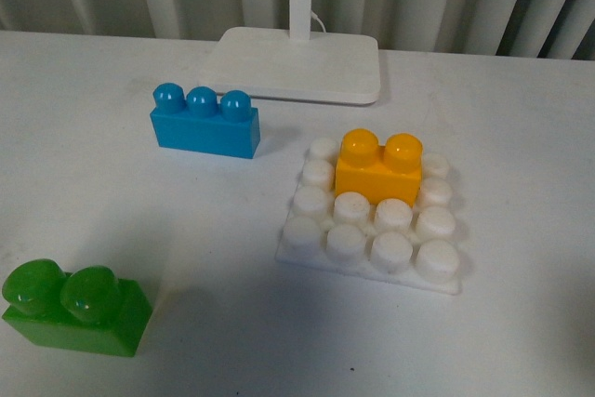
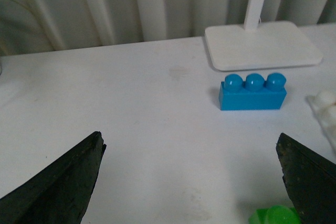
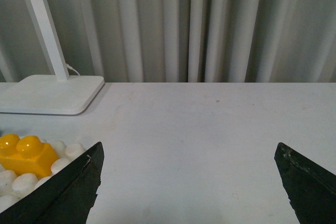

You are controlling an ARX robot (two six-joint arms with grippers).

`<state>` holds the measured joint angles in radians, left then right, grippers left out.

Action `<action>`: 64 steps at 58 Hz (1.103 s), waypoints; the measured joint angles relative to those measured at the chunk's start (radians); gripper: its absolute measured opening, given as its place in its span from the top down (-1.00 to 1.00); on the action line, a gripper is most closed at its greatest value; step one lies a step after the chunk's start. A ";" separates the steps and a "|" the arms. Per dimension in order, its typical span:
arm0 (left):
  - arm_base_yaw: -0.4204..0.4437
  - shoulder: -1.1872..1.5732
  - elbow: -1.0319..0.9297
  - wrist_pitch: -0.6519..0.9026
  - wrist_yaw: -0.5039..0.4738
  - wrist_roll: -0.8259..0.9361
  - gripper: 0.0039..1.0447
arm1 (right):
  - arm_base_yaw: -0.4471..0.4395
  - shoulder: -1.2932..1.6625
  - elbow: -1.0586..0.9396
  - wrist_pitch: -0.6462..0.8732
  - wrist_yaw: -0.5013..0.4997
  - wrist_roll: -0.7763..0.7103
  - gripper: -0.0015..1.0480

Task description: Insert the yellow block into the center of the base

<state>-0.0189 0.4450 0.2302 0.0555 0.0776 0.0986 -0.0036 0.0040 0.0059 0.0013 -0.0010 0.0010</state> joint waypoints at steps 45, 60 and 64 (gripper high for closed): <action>0.017 -0.212 -0.184 0.131 -0.078 -0.097 0.93 | 0.000 0.000 0.000 0.000 0.000 0.000 -0.83; 0.017 -0.388 -0.218 -0.029 -0.078 -0.099 0.93 | 0.000 0.000 0.000 0.000 0.000 0.000 -0.83; 0.017 -0.436 -0.218 -0.050 -0.078 -0.100 0.93 | 0.000 0.000 0.000 0.000 0.000 0.000 -0.83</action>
<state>-0.0017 0.0086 0.0124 0.0059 -0.0002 -0.0010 -0.0036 0.0040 0.0059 0.0013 -0.0010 0.0013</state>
